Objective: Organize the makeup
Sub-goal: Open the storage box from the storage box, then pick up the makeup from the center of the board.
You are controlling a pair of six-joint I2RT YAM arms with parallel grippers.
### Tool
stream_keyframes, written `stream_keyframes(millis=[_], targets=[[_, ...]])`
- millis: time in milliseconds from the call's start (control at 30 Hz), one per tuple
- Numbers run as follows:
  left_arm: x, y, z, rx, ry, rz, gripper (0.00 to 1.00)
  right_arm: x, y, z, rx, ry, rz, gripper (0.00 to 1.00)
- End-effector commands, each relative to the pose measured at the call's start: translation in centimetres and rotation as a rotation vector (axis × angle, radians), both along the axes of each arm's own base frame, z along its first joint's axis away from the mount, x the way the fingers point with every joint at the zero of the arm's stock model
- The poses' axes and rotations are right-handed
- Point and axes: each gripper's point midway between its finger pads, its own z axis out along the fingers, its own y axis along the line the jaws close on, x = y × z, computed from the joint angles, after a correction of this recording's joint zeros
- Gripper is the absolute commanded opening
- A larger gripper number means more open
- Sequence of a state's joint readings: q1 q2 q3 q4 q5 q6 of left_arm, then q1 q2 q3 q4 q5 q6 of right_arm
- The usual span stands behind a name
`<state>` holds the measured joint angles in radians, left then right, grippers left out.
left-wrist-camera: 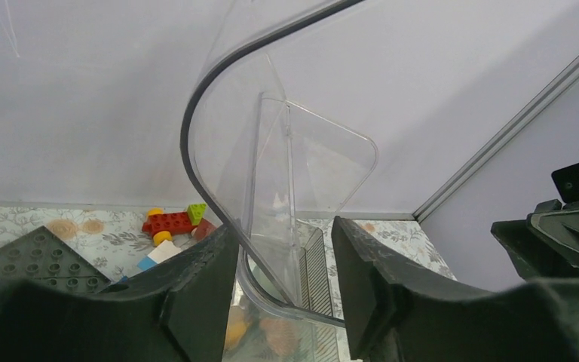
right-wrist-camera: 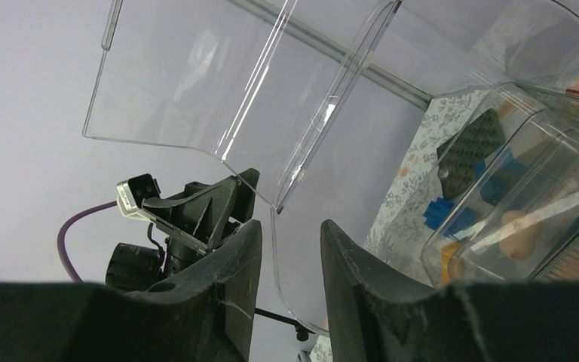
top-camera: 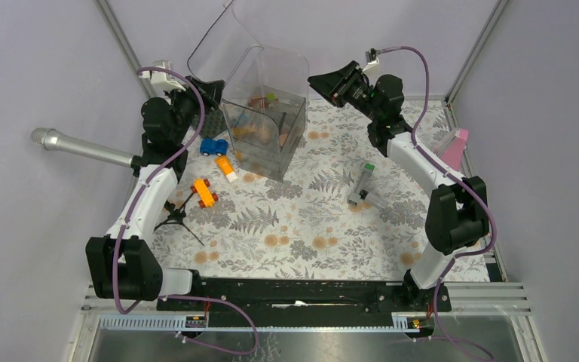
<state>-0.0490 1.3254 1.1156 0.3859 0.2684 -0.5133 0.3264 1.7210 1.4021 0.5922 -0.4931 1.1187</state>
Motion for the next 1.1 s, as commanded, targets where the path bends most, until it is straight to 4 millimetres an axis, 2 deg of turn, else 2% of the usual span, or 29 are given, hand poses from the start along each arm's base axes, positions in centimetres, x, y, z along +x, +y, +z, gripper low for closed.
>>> stream_keyframes(millis=[0, 100, 267, 367, 433, 533, 633, 767, 833, 933, 1067], targets=[[-0.2, -0.1, 2.2, -0.004, -0.08, -0.019, 0.56, -1.9, -0.5, 3.3, 0.023, -0.106, 0.022, 0.42], [-0.1, 0.0, 1.8, -0.002, -0.073, -0.016, 0.66, -2.0, -0.6, 3.1, 0.019, -0.104, 0.02, 0.42], [0.0, 0.2, 1.1, 0.009, -0.059, -0.01, 0.73, -2.2, -0.9, 2.0, 0.002, -0.093, 0.013, 0.43], [0.1, 0.0, 0.5, 0.029, -0.05, -0.023, 0.76, -2.4, -1.5, 0.8, -0.03, -0.081, -0.001, 0.45], [0.1, -0.3, 0.1, 0.058, -0.051, -0.041, 0.82, -2.4, -2.3, -0.5, -0.078, -0.07, -0.029, 0.48], [0.5, -0.4, -0.7, 0.106, -0.028, -0.048, 0.92, -2.4, -4.3, -2.8, -0.189, -0.027, -0.109, 0.55], [1.0, 0.0, -1.7, 0.145, 0.013, -0.029, 0.97, -2.3, -6.9, -6.6, -0.358, 0.054, -0.209, 0.59], [1.3, 0.7, -3.0, 0.171, 0.048, 0.008, 0.99, -2.9, -10.8, -10.9, -0.57, 0.153, -0.319, 0.64], [1.3, 0.8, -3.4, 0.179, 0.059, 0.012, 0.99, -3.9, -12.8, -13.4, -0.697, 0.222, -0.344, 0.66], [1.2, 0.8, -3.8, 0.191, 0.069, 0.009, 0.99, -5.0, -15.1, -15.4, -0.862, 0.25, -0.366, 0.68], [1.2, 0.9, -4.2, 0.203, 0.085, 0.012, 0.99, -6.6, -16.9, -17.3, -1.077, 0.259, -0.286, 0.73]])
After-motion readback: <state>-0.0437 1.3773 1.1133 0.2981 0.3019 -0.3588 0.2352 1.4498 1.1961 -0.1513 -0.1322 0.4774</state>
